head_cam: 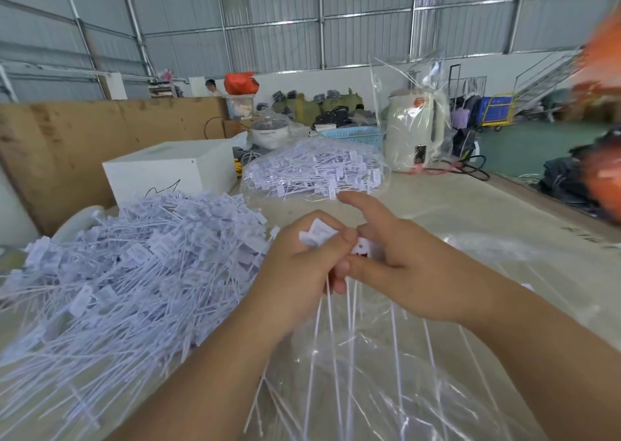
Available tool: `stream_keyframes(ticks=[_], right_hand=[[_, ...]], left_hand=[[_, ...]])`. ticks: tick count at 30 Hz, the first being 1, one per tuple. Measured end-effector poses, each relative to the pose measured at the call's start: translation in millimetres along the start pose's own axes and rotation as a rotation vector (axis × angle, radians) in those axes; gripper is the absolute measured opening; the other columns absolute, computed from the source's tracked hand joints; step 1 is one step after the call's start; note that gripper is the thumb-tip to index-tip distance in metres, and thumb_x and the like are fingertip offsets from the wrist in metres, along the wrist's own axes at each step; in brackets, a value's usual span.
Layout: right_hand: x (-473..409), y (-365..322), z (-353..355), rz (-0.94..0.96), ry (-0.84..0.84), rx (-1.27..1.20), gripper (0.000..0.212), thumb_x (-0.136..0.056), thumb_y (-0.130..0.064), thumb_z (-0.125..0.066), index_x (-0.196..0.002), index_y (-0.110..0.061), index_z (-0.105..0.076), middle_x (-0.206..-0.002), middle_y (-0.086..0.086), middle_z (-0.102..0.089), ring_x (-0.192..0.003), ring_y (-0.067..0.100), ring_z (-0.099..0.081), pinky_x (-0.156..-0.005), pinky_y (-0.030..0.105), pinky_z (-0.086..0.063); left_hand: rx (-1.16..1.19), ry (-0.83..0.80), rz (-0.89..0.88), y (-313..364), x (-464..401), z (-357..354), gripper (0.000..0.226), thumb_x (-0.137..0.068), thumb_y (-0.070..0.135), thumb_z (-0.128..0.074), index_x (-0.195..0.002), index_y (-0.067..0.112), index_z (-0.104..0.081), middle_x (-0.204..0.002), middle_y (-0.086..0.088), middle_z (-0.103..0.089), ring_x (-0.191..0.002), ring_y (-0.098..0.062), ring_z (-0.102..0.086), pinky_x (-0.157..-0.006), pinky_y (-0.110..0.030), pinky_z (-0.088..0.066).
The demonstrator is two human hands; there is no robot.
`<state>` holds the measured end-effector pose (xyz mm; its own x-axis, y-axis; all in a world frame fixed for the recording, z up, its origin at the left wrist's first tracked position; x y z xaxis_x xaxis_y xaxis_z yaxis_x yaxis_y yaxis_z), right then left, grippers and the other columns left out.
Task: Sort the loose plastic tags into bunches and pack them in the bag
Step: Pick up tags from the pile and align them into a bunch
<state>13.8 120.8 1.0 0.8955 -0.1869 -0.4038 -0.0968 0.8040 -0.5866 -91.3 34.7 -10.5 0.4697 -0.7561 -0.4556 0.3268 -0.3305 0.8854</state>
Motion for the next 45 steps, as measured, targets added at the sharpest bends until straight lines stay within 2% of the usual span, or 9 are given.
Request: stream_keyframes(ticks=[3,6,12,23,29,31,35,42,45], right_hand=[[1.2,3.7,12.8,-0.056,0.012,0.019,0.037,-0.086,-0.052,-0.057,-0.096,-0.017,-0.061,-0.068,-0.005,-0.059,-0.06,0.017,-0.055,-0.062,0.041,-0.046],[0.2,8.7,14.4,-0.085,0.074,0.02,0.036,-0.093,-0.036,-0.06,-0.066,-0.015,-0.048,-0.054,-0.01,-0.04,-0.051,0.01,-0.039,-0.053,0.033,-0.034],[-0.5,4.6,31.0,-0.044,0.526,-0.032,0.048,-0.093,-0.044,-0.052,-0.074,-0.001,-0.049,-0.057,-0.007,-0.035,-0.053,0.008,-0.033,-0.053,0.029,-0.029],[-1.7,5.9,-0.1,-0.078,-0.042,0.149,0.086,-0.089,-0.047,-0.06,-0.152,-0.039,-0.003,-0.097,-0.005,-0.071,-0.087,0.009,-0.065,-0.084,0.036,-0.05],[-1.3,4.6,-0.7,-0.094,-0.014,0.094,0.073,-0.086,-0.053,-0.059,-0.148,-0.033,-0.026,-0.091,-0.004,-0.072,-0.083,0.013,-0.067,-0.081,0.038,-0.052],[0.3,3.7,4.7,-0.106,0.003,0.108,0.04,-0.086,-0.053,-0.059,-0.114,-0.024,-0.059,-0.075,-0.006,-0.066,-0.065,0.013,-0.06,-0.063,0.034,-0.049],[0.2,9.3,13.1,-0.165,0.01,0.121,0.038,-0.091,-0.041,-0.061,-0.066,-0.015,-0.05,-0.053,-0.009,-0.043,-0.048,0.007,-0.04,-0.051,0.027,-0.032],[0.0,3.4,32.2,-0.122,0.526,0.11,0.046,-0.094,-0.043,-0.054,-0.068,-0.006,-0.047,-0.053,-0.005,-0.039,-0.049,0.011,-0.037,-0.054,0.033,-0.035],[3.0,0.2,38.2,-0.063,0.463,-0.048,0.039,-0.087,-0.052,-0.052,-0.079,-0.014,-0.051,-0.055,-0.012,-0.04,-0.049,0.005,-0.034,-0.048,0.021,-0.03]], left_hand=[[0.072,0.059,0.012,1.1,-2.4,6.7,0.017,-0.081,0.028,-0.064,-0.064,0.026,-0.064,-0.049,-0.004,-0.054,-0.041,-0.018,-0.05,-0.044,-0.026,-0.041],[0.112,0.109,0.024,1.9,-2.5,7.3,0.023,-0.091,0.016,-0.064,-0.068,0.017,-0.06,-0.049,-0.003,-0.051,-0.04,-0.018,-0.049,-0.042,-0.023,-0.041],[0.59,0.287,0.265,-9.3,-5.4,13.9,0.028,-0.097,0.017,-0.056,-0.069,0.016,-0.055,-0.051,0.002,-0.049,-0.043,-0.01,-0.049,-0.043,-0.019,-0.045],[0.161,-0.113,0.084,-9.1,-2.9,2.4,0.011,-0.076,0.035,-0.069,-0.073,0.025,-0.069,-0.069,-0.029,-0.059,-0.051,-0.019,-0.051,-0.049,-0.024,-0.042],[0.101,-0.101,0.022,-9.7,-4.1,7.9,0.006,-0.075,0.025,-0.075,-0.072,0.025,-0.07,-0.064,-0.01,-0.064,-0.046,-0.015,-0.05,-0.046,-0.021,-0.041],[0.144,-0.016,0.044,-10.7,-6.4,12.7,0.011,-0.075,0.02,-0.07,-0.066,0.027,-0.069,-0.054,-0.004,-0.059,-0.042,-0.014,-0.048,-0.044,-0.021,-0.039],[0.187,0.055,0.053,-9.7,-8.1,12.9,0.015,-0.073,0.02,-0.068,-0.061,0.028,-0.066,-0.047,0.0,-0.051,-0.038,-0.014,-0.046,-0.045,-0.024,-0.035],[0.576,0.28,0.248,-15.6,-11.6,19.1,0.034,-0.083,0.012,-0.065,-0.05,0.02,-0.064,-0.047,0.004,-0.046,-0.037,-0.007,-0.044,-0.045,-0.023,-0.044],[0.604,0.288,0.27,-16.7,-9.2,27.6,0.026,-0.087,0.013,-0.064,-0.061,0.017,-0.064,-0.05,0.003,-0.045,-0.039,-0.008,-0.044,-0.041,-0.02,-0.043]])
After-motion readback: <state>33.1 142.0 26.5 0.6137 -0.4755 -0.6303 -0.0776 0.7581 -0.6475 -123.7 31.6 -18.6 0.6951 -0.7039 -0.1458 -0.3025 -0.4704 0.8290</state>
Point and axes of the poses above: each hand's wrist, its own x-axis away from the middle knuckle, its own z-axis out of the back of the hand, y = z × x, the point moved 4 cm from there along -x, towards the middle knuckle
